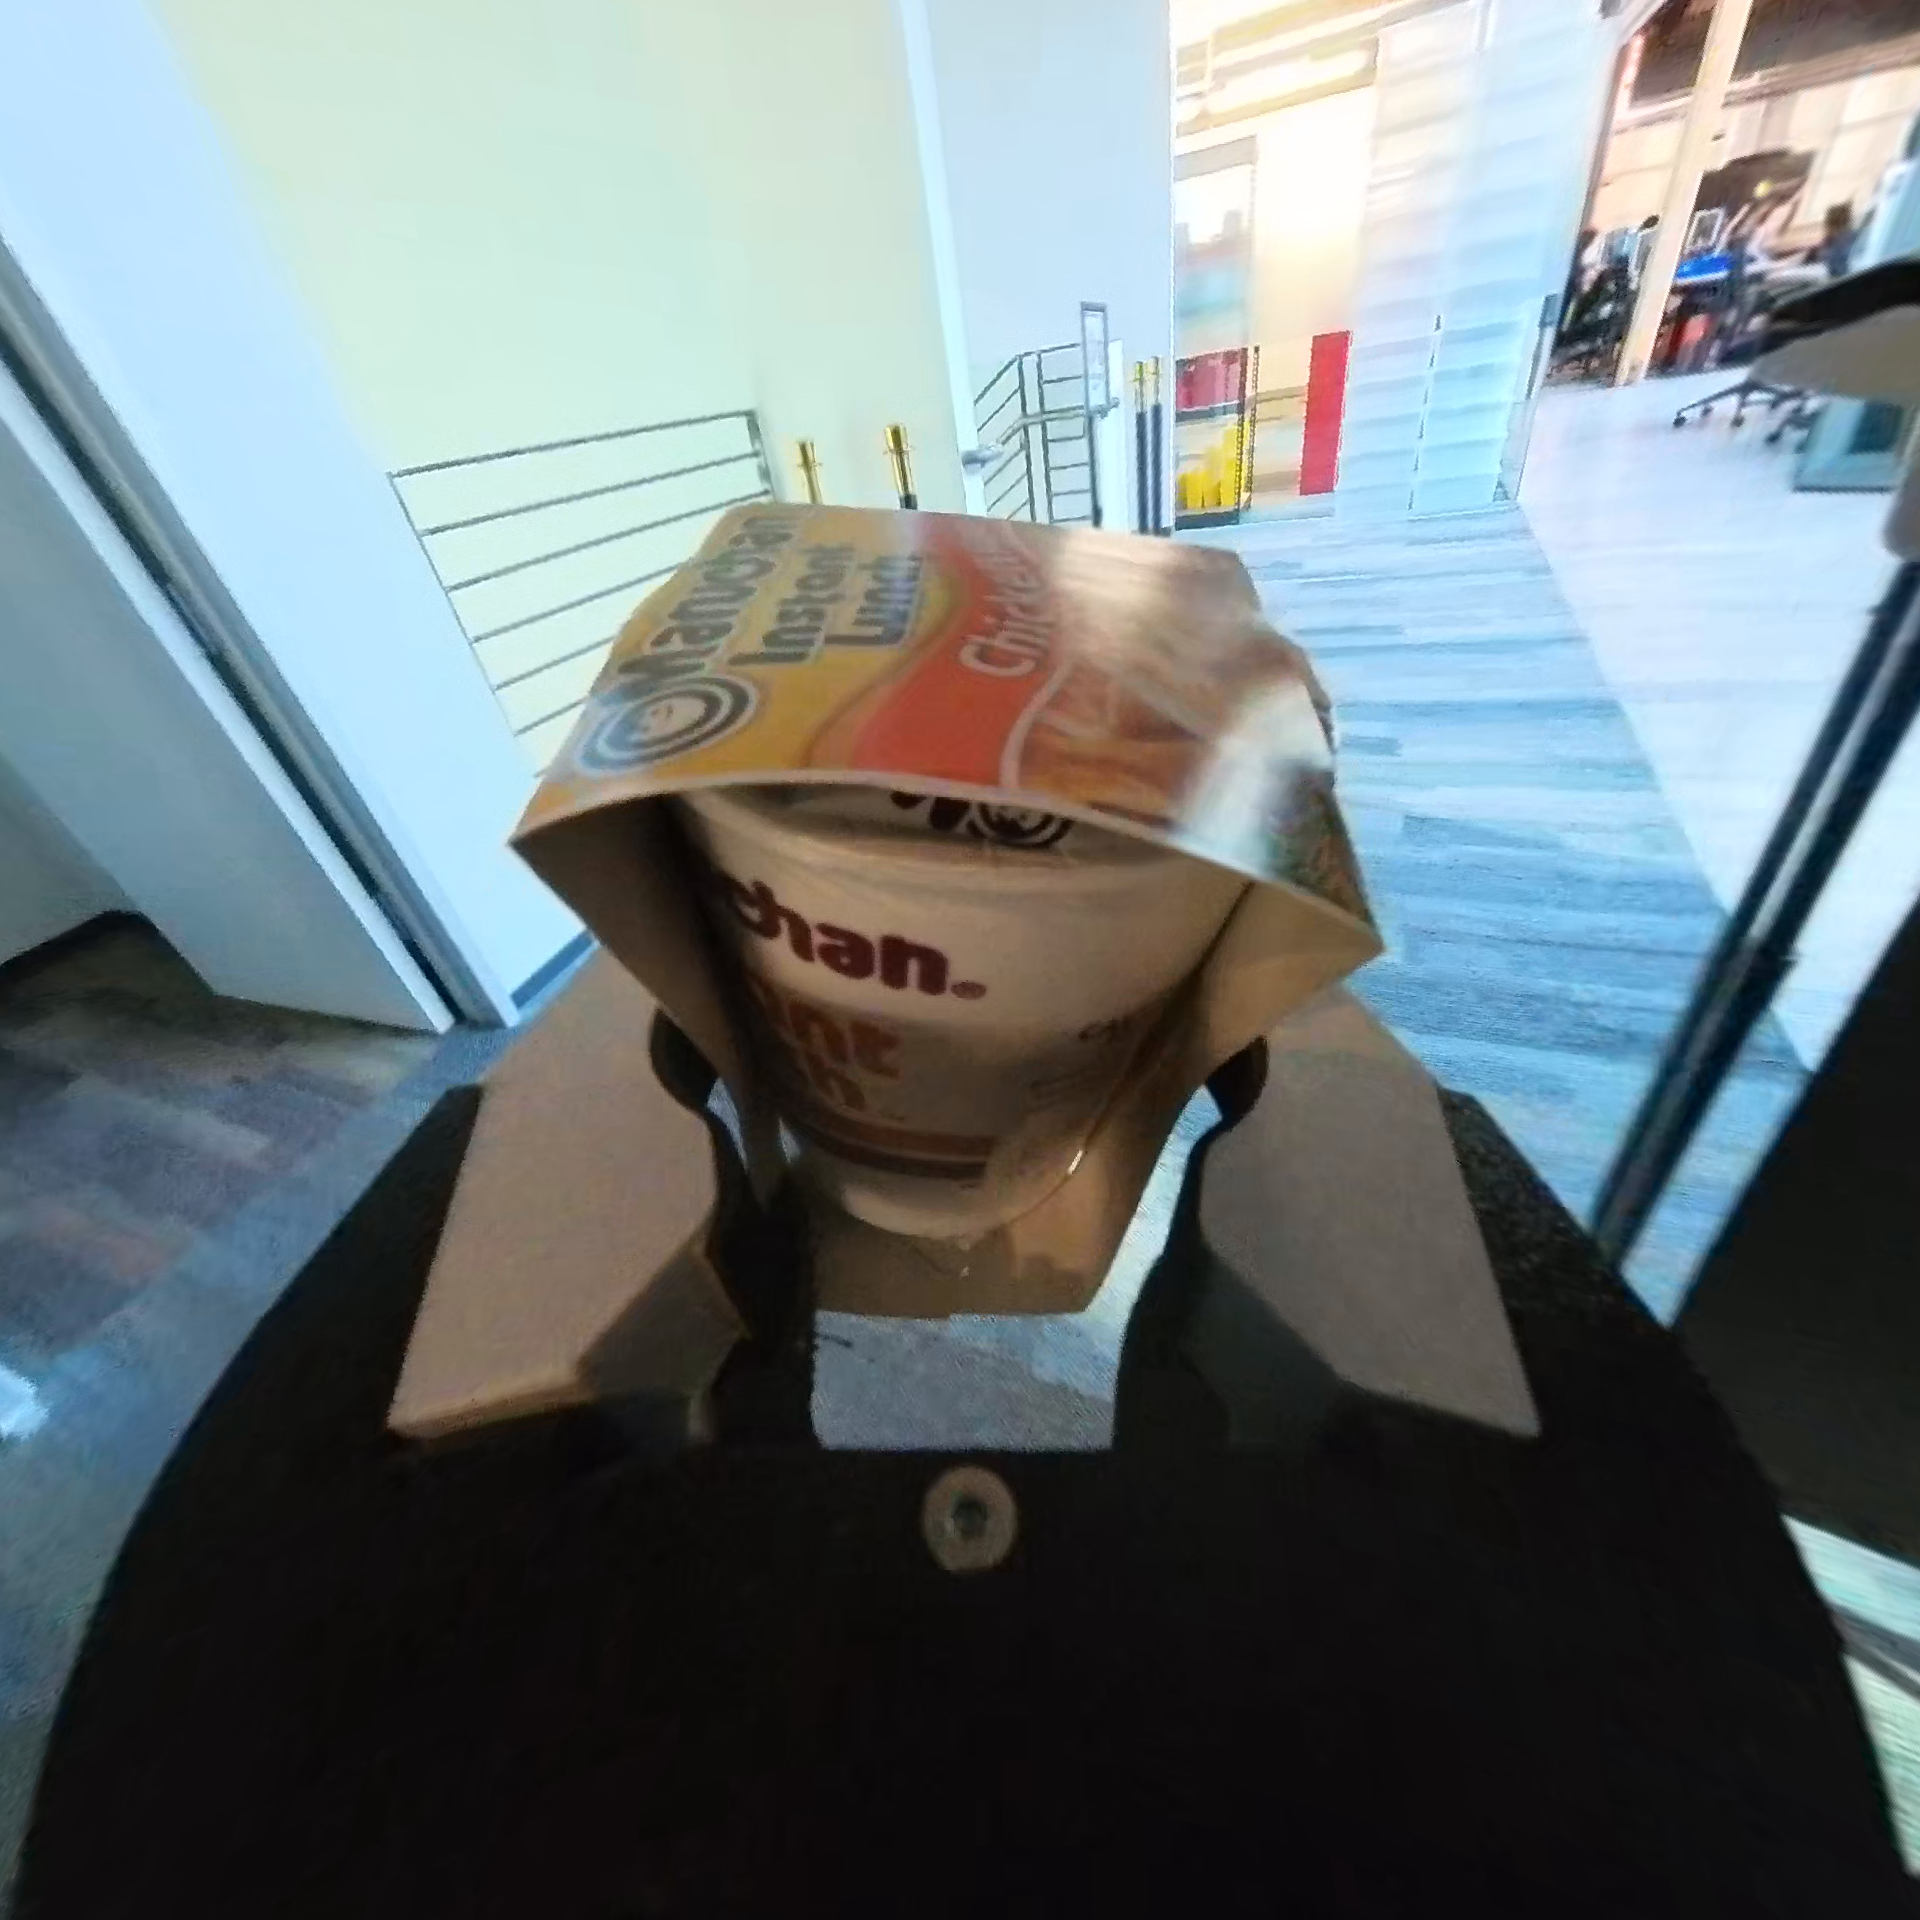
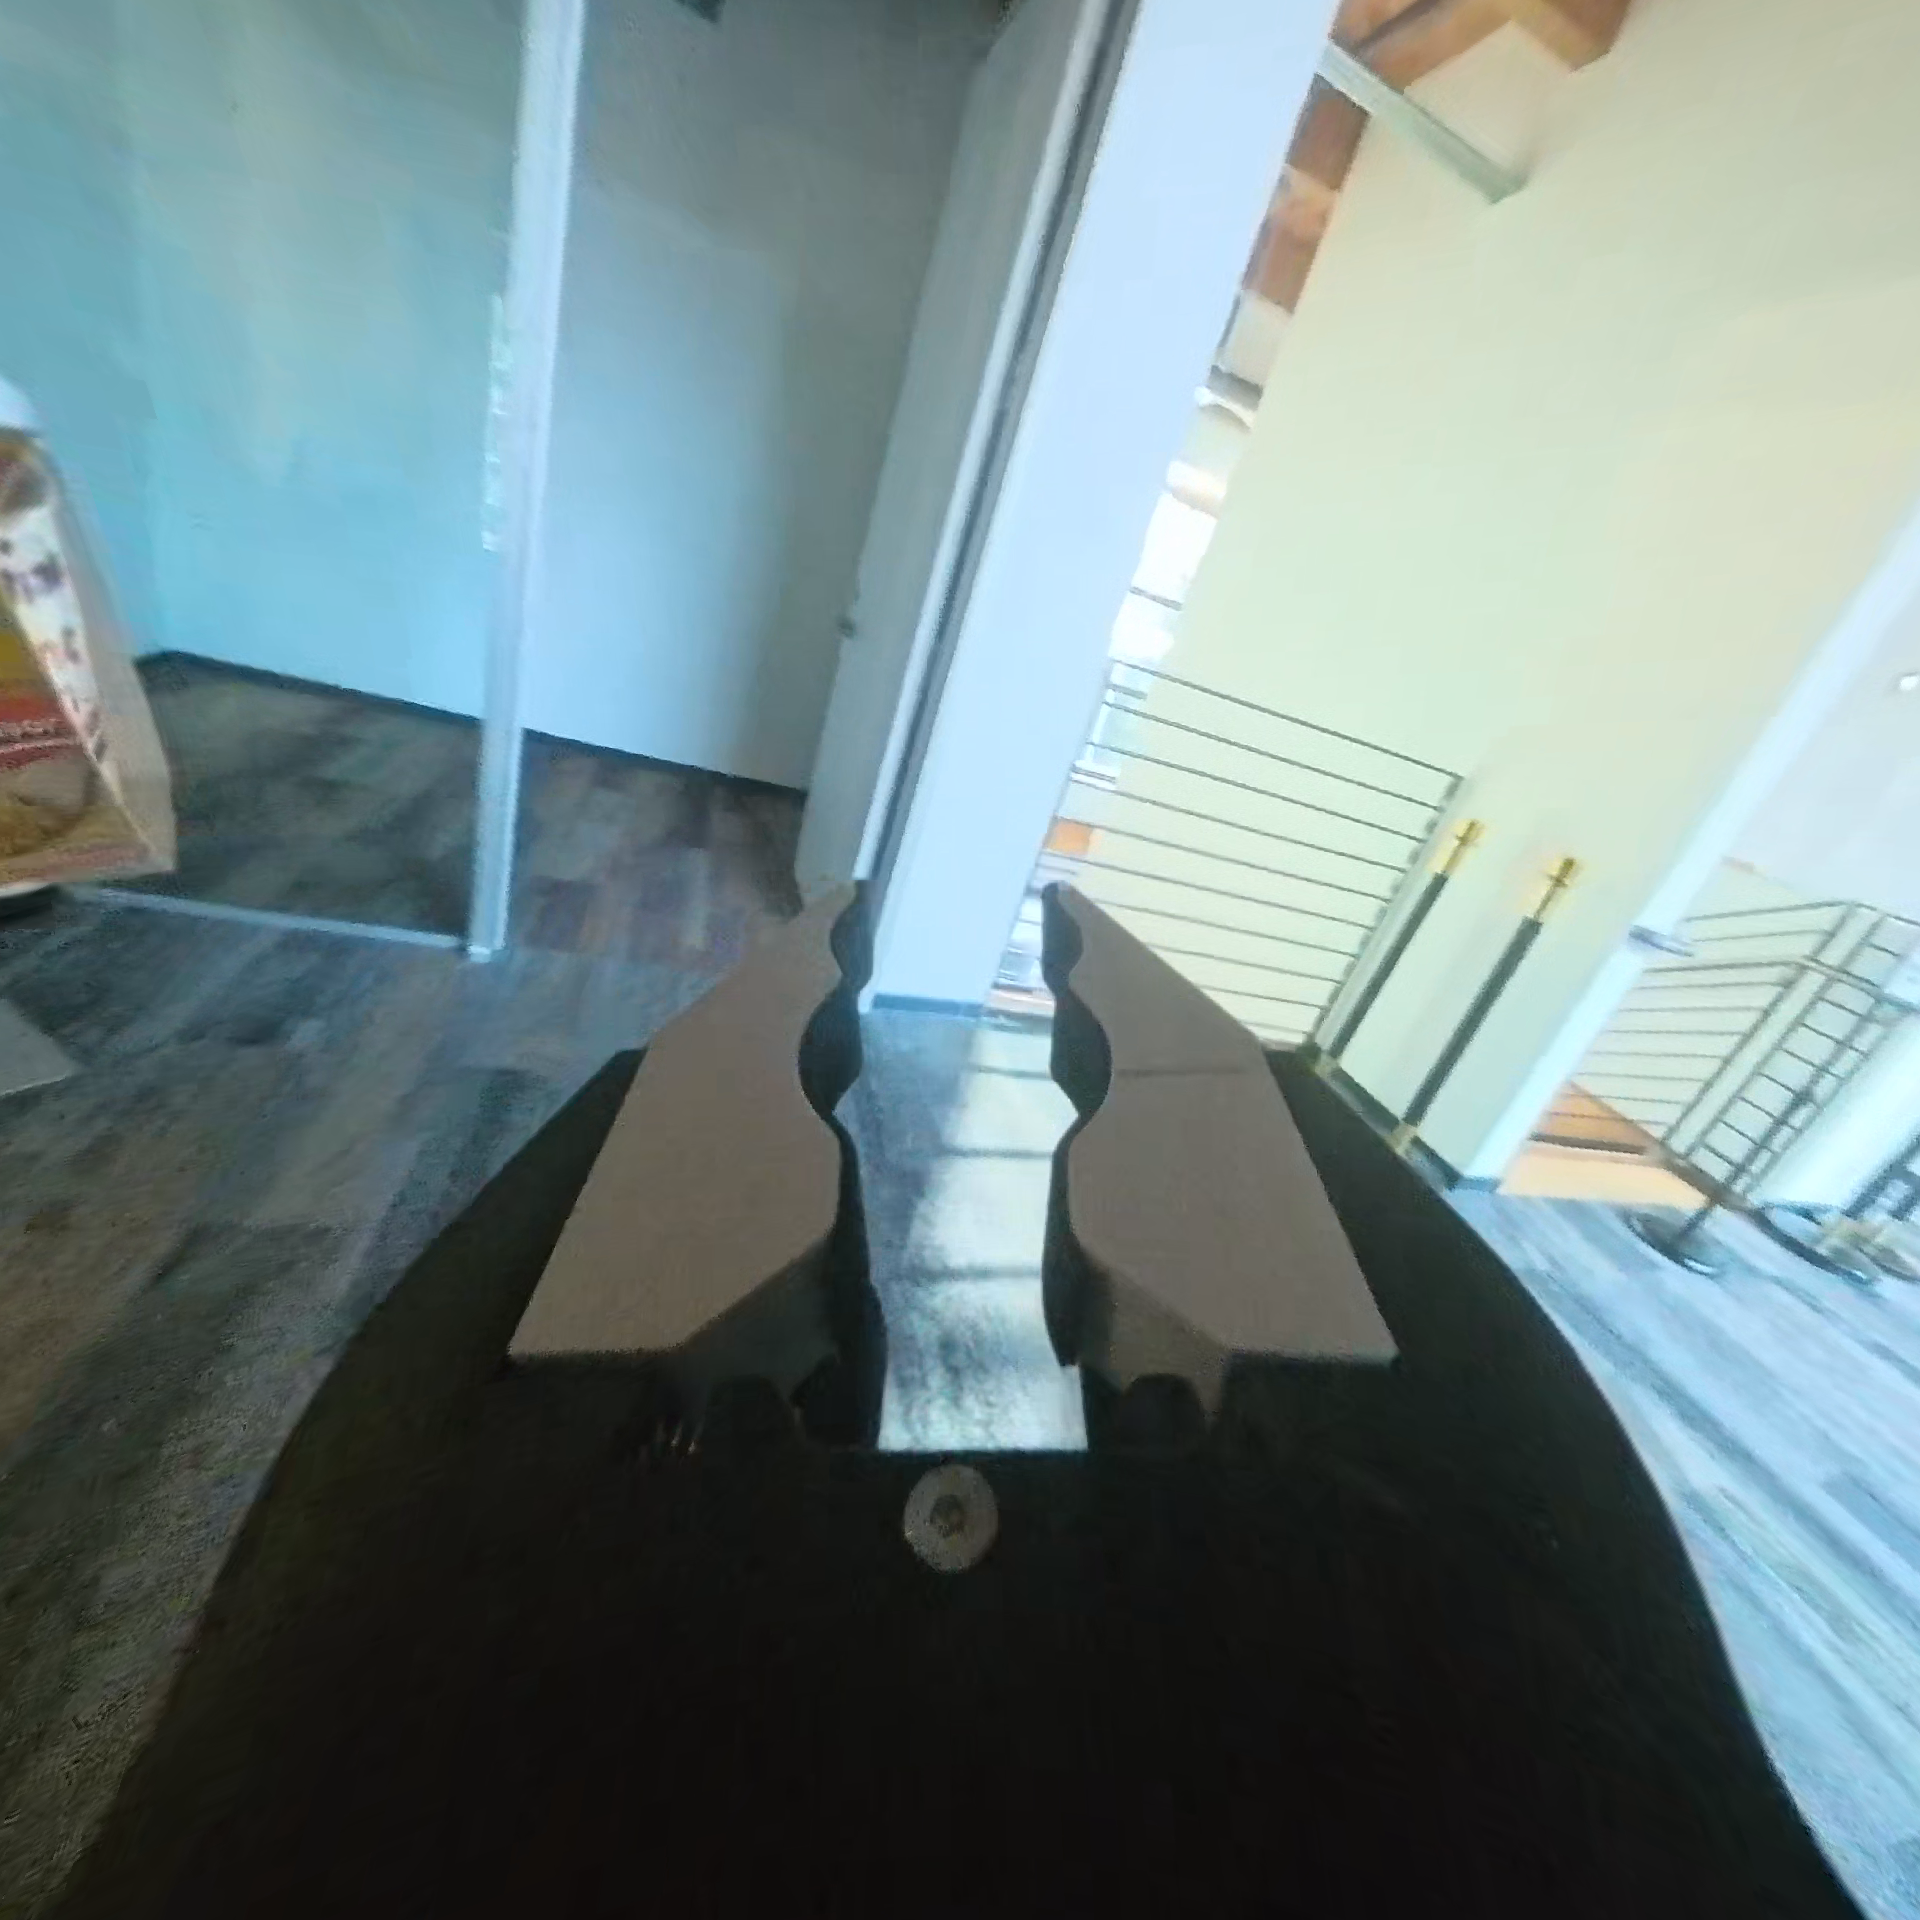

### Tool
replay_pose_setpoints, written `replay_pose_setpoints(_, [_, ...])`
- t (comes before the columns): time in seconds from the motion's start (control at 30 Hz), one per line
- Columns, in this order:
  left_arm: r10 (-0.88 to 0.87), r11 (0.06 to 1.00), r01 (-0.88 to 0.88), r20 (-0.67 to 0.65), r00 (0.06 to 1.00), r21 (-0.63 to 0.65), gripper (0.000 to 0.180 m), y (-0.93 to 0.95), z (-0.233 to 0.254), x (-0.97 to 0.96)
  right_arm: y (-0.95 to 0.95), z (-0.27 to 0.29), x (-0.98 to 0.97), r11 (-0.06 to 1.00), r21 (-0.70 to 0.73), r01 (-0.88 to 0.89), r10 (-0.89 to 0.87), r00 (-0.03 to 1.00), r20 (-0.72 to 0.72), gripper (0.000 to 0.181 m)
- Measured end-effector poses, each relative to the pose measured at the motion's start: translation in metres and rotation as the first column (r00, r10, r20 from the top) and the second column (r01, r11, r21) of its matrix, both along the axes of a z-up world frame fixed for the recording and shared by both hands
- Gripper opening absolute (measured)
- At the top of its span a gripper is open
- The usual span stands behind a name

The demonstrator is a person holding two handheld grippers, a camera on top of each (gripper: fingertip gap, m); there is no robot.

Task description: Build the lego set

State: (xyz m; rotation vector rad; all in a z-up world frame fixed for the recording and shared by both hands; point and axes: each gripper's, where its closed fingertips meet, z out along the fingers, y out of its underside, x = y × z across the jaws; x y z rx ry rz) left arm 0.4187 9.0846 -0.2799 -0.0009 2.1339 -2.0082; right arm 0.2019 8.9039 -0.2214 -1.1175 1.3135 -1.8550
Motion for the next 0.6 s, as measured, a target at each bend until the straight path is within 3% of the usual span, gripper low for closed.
replay_pose_setpoints(0.17, [-0.127, 0.992, 0.127, 0.015, 0.992, 0.020, 0.093, -0.178, 0.009, 0.062, -0.131, -0.012, 0.048, 0.992, 0.084, 0.094, -0.090, 0.994, -0.059, 0.029])
replay_pose_setpoints(0.33, [-0.375, 0.926, 0.374, 0.012, 0.927, 0.041, 0.094, -0.374, 0.015, 0.065, -0.262, -0.014, 0.047, 0.957, 0.101, 0.271, -0.264, 0.961, -0.076, 0.028])
replay_pose_setpoints(0.6, [-0.593, 0.804, 0.590, -0.040, 0.804, -0.070, 0.092, -0.682, 0.011, 0.014, -0.513, -0.052, -0.017, 0.815, 0.063, 0.576, -0.572, 0.817, -0.067, 0.027])
